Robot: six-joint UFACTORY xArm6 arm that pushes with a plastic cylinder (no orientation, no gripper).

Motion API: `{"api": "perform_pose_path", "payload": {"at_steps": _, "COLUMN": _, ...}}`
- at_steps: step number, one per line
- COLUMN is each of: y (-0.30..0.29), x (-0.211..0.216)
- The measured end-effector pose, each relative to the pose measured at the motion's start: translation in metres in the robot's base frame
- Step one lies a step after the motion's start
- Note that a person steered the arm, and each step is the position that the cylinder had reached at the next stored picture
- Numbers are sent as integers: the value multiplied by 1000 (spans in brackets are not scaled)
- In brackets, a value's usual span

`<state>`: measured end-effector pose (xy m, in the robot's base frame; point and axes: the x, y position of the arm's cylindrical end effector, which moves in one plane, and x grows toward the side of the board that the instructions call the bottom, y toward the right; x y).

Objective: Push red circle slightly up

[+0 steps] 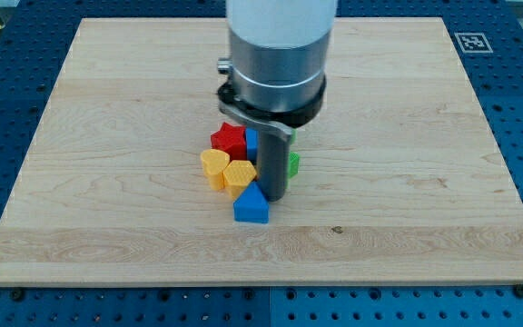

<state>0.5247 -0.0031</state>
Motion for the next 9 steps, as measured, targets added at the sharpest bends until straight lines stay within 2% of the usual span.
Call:
{"api": "perform_pose_path", "payload": {"at_steps": 1, "y": -9, "x": -1}}
{"api": "perform_pose_path", "payload": {"at_steps": 3, "y": 31, "x": -87}}
{"api": "perform_pose_path", "payload": {"at_steps": 5, "y": 35, "x": -90}}
{"api": "perform_pose_path", "payload": {"at_steps": 6, "y": 10, "x": -91}}
{"api": "perform_pose_path", "payload": {"at_steps": 7, "y": -16, "x": -113}}
{"api": "perform_pose_path", "payload": {"at_steps": 8, "y": -18, "x": -114}}
{"api": "perform_pose_path", "payload": {"at_steps": 9, "y": -19, "x": -147}}
